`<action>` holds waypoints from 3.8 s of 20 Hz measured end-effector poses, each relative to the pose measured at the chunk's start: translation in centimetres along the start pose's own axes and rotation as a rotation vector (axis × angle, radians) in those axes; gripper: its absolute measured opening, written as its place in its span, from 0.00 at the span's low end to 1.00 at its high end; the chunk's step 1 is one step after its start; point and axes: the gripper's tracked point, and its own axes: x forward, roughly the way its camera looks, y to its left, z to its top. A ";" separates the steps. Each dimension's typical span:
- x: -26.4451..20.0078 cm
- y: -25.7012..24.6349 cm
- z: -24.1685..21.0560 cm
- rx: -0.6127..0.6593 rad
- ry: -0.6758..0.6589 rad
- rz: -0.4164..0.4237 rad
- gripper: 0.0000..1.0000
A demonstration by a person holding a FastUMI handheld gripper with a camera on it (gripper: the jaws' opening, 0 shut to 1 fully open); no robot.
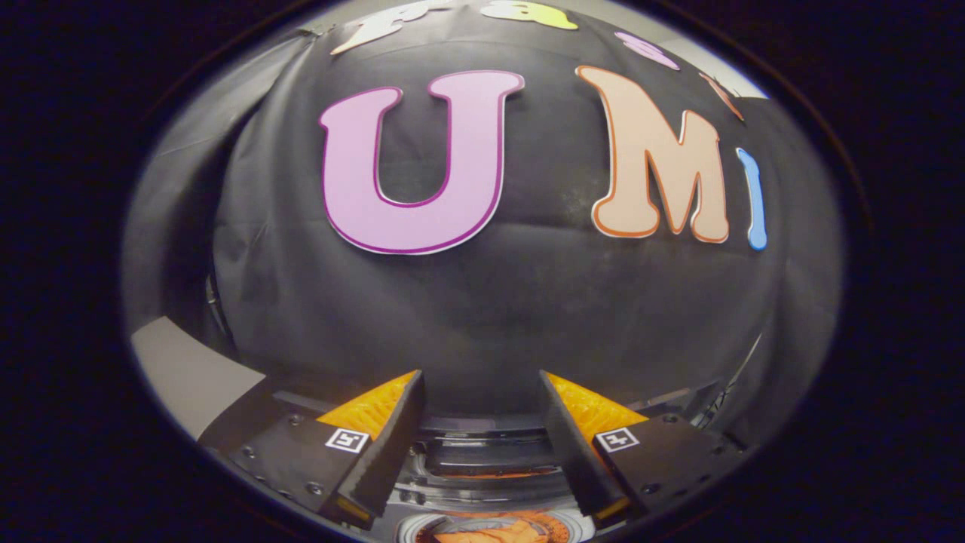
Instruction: Put the clothes into the washing machine and then close the washing machine lid.
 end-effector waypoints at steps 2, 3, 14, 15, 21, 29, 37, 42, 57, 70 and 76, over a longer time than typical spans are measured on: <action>-1.0 0.0 -0.2 0.007 -0.011 0.013 0.94; -1.6 0.0 -0.2 0.001 -0.017 0.017 0.93; -8.4 0.1 -2.9 -0.009 -0.023 0.043 0.93; -9.0 0.1 -3.3 -0.007 -0.017 0.046 0.93; -12.1 0.4 -6.1 -0.014 0.043 0.062 0.93; -16.4 0.5 -8.2 0.027 0.039 0.091 0.93; -20.6 -3.4 -8.9 0.066 -0.010 0.066 0.93; -22.6 -6.7 -9.2 0.083 -0.039 0.020 0.93; -32.3 -11.3 -8.6 -0.009 -0.241 0.054 0.93; -41.3 -13.8 -17.4 0.015 -0.321 0.135 0.95; -43.6 -12.9 -19.4 -0.057 -0.384 0.157 0.95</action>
